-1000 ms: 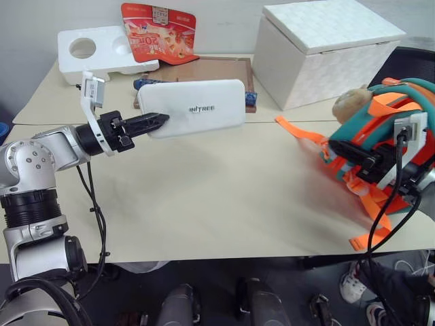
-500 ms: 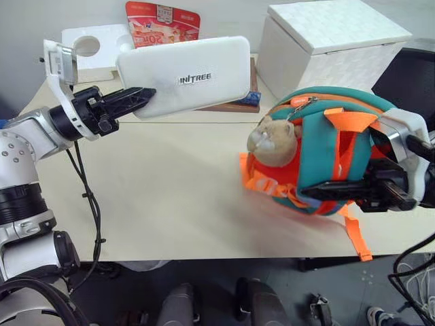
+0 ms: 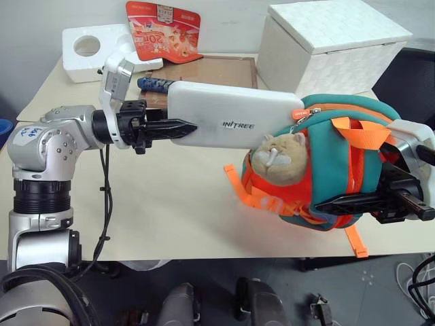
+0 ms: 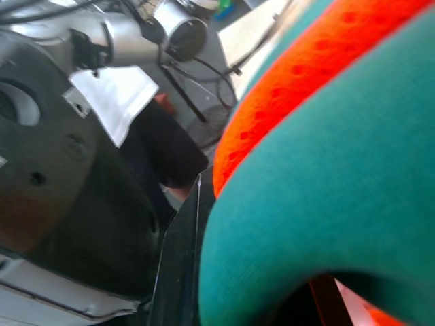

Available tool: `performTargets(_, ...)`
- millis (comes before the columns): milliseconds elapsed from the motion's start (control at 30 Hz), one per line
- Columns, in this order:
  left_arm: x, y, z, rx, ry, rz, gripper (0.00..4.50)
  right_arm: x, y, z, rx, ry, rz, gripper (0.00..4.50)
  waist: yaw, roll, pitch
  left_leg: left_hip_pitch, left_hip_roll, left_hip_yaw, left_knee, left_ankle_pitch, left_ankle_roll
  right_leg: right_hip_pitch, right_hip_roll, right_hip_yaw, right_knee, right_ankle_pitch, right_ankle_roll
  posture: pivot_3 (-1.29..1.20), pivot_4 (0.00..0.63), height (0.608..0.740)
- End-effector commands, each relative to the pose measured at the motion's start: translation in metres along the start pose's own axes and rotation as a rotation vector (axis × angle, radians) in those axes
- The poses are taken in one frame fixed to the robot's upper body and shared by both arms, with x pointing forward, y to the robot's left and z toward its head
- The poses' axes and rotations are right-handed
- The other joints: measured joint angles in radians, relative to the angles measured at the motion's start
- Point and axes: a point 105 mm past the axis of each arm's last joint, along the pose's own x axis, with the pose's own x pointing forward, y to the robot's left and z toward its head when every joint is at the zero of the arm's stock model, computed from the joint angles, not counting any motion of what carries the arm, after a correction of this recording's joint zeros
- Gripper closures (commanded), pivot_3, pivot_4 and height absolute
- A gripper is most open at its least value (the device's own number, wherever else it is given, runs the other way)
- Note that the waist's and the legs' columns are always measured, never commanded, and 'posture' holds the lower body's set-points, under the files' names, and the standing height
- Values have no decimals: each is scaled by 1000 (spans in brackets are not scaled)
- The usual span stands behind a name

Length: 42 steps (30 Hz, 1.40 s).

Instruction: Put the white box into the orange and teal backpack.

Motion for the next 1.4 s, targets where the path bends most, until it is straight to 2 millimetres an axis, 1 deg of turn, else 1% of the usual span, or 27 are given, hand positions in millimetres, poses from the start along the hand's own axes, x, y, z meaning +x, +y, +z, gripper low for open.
performTargets(33,6,-2,4,131,90,-60,3185,-5,2,4,-53,12,-27,4475,1,0,0,0,0,0,0,0,0,0,0,0,0,0,0,0,150,740)
performTargets(100,11,1,3,169,124,-90,3185,-5,2,2,-55,12,-27,4475,2,0,0,0,0,0,0,0,0,0,0,0,0,0,0,0,150,740)
performTargets(267,26,8,14,253,183,-161,3185,-5,-2,-1,-71,20,-44,4475,12,0,0,-4,-2,0,2,1,2,-3,1,-1,1,0,0,0,150,740)
performTargets(333,37,7,16,274,192,-204,3185,-4,-3,-1,-86,20,-46,4475,15,0,0,-6,-2,0,2,1,3,-5,1,-2,2,0,1,0,150,740)
performTargets(400,51,6,13,293,195,-232,3185,-2,-3,1,-104,12,-45,4475,16,0,0,-6,-2,1,2,1,3,-6,2,-2,2,0,1,0,150,740)
performTargets(433,59,7,11,296,192,-238,3185,-1,-4,2,-111,7,-45,4475,16,0,0,-6,-2,1,2,1,4,-6,2,-3,2,0,1,0,150,740)
performTargets(467,71,8,7,303,178,-244,3185,2,-6,3,-125,3,-48,4475,16,0,0,-6,-3,1,2,1,4,-6,2,-4,2,1,1,0,150,740)
performTargets(500,89,8,2,309,147,-243,3185,4,-8,5,-136,-5,-56,4475,16,0,0,-6,-3,1,2,2,4,-6,2,-4,2,1,1,0,150,740)
performTargets(567,117,10,-8,294,110,-229,3185,6,-13,6,-147,-17,-77,4475,19,-1,0,-7,-3,1,3,2,5,-6,1,-5,2,1,2,0,150,740)
performTargets(700,163,15,-32,270,105,-161,3185,8,-22,6,-162,-21,-134,4475,19,-1,1,-8,-5,0,4,3,7,-6,-1,-4,2,2,4,0,150,740)
performTargets(767,179,16,-40,266,102,-126,3185,9,-23,7,-170,-28,-148,4475,16,-1,1,-7,-5,1,4,3,8,-6,-1,-4,2,3,4,0,150,740)
performTargets(833,190,13,-46,257,102,-126,3185,9,-21,9,-165,-40,-150,4475,16,-1,1,-7,-4,1,4,3,8,-6,-1,-4,2,3,4,0,150,740)
performTargets(867,192,12,-48,257,109,-124,2835,9,-21,9,-158,-45,-152,4494,16,-1,1,-8,-4,1,4,3,8,-6,-1,-4,2,3,4,0,150,740)
performTargets(900,193,13,-49,257,114,-121,2455,9,-21,9,-153,-48,-154,4500,16,-1,1,-7,-3,1,4,3,7,-6,-1,-4,2,2,4,0,150,740)
performTargets(1000,187,23,-44,207,99,-61,1696,13,-23,5,-150,-44,-165,4500,16,-1,1,-7,-3,1,4,3,7,-6,-1,-5,2,2,4,0,150,740)
performTargets(1067,169,26,-39,206,99,-57,1082,14,-21,0,-128,-45,-158,4500,15,-1,1,-7,-3,0,4,3,7,-6,-1,-4,2,2,4,0,150,740)
performTargets(1100,163,26,-37,208,102,-57,777,14,-21,-1,-122,-45,-157,4500,13,-1,1,-7,-3,0,4,3,7,-6,-1,-4,2,2,4,0,150,740)
performTargets(1133,154,26,-29,200,80,-56,551,15,-22,-4,-116,-43,-162,4500,10,-1,1,-7,-3,0,4,3,7,-6,-1,-4,2,2,4,0,150,740)
performTargets(1167,148,24,-20,192,52,-56,222,16,-22,-6,-114,-45,-166,4500,9,-1,1,-7,-3,0,4,3,7,-7,-1,-5,2,2,4,0,150,740)
performTargets(1200,143,20,-9,184,17,-63,36,17,-22,-8,-109,-50,-167,4500,7,-1,1,-7,-2,1,3,3,7,-7,-1,-4,2,2,4,0,150,740)
performTargets(1267,133,5,7,167,-36,-104,36,21,-22,-11,-104,-57,-167,4500,7,-1,1,-7,-2,0,3,4,6,-7,-1,-4,3,2,3,0,150,740)
performTargets(1300,129,-1,11,162,-47,-120,36,22,-22,-12,-102,-59,-167,4500,8,-1,1,-7,-2,0,3,4,6,-7,-1,-3,3,2,4,0,150,740)
performTargets(1367,120,-10,15,162,-50,-142,36,24,-23,-14,-99,-61,-173,4500,9,-1,1,-7,-3,0,3,4,6,-6,0,-1,3,2,4,0,150,740)
performTargets(1400,114,-12,13,180,-30,-139,36,25,-25,-15,-96,-63,-181,4500,9,-1,1,-7,-3,0,3,4,6,-6,0,-1,3,2,4,0,150,740)
